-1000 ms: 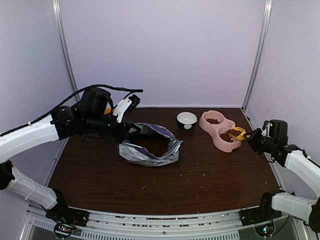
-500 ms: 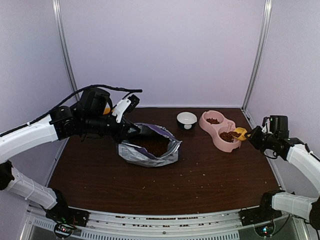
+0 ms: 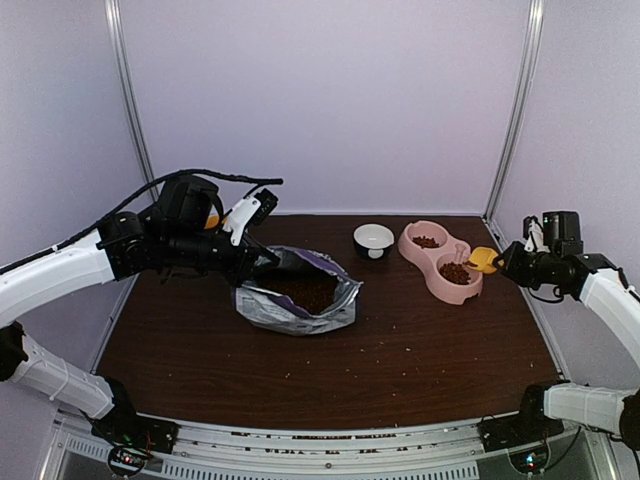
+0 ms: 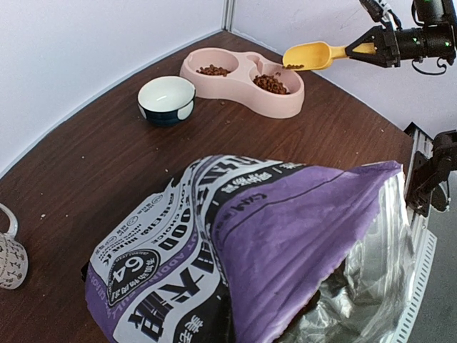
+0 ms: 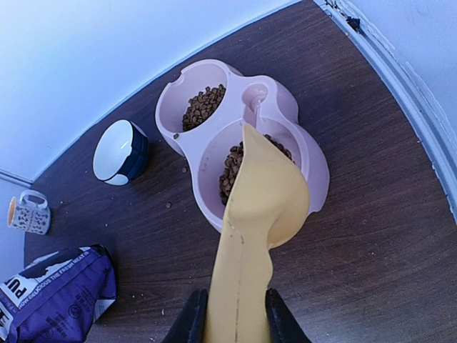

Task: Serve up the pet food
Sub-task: Place the pet food in the pet food bowl.

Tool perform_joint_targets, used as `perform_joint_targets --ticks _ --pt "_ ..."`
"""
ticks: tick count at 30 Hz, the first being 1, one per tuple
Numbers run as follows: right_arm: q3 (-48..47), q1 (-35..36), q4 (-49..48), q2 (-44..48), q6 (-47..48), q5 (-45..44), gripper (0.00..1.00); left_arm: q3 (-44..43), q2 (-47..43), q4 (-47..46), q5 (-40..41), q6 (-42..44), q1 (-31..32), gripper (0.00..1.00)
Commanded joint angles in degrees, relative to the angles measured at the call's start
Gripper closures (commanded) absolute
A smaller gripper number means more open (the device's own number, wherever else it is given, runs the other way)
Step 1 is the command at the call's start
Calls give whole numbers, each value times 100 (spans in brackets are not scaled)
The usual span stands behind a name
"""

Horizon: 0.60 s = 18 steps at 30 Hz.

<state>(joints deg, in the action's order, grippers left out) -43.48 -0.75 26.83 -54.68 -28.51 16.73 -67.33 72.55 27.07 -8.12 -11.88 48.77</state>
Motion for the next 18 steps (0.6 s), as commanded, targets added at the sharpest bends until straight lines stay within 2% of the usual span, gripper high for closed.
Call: perform_joint_targets --ticks 1,9,18 --pt "-339 -30 475 -81 729 -178 100 -78 -247 -615 -50 59 -43 100" --pt "-596 228 828 -111 1451 -644 100 -78 -224 -623 -75 69 -43 100" --pt "-814 749 871 -367 1557 -1449 100 -71 -303 -615 -80 95 -43 100"
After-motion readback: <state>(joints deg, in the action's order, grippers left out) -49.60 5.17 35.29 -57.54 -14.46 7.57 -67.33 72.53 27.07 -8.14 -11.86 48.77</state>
